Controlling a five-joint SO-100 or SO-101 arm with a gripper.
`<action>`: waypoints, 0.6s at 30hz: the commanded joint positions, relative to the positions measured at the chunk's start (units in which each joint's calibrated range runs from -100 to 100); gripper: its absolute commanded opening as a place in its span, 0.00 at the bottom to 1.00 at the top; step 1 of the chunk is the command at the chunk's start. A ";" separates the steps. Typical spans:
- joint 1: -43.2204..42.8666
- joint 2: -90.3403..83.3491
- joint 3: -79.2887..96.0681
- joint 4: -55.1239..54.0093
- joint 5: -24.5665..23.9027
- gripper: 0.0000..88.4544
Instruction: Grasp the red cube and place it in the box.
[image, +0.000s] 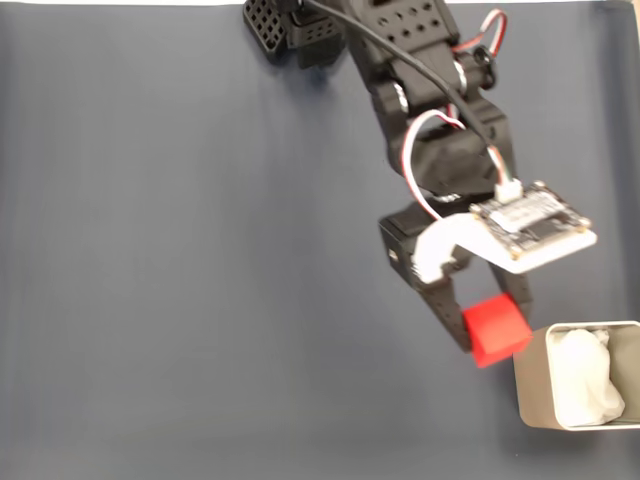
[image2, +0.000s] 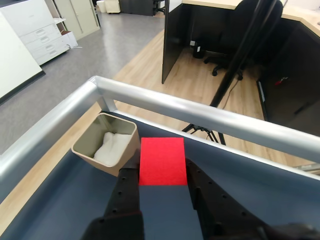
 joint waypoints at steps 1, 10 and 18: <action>-1.81 1.62 -6.41 0.83 0.29 0.07; -4.72 8.81 -13.80 0.83 0.83 0.07; -6.57 15.74 -20.65 0.83 1.03 0.07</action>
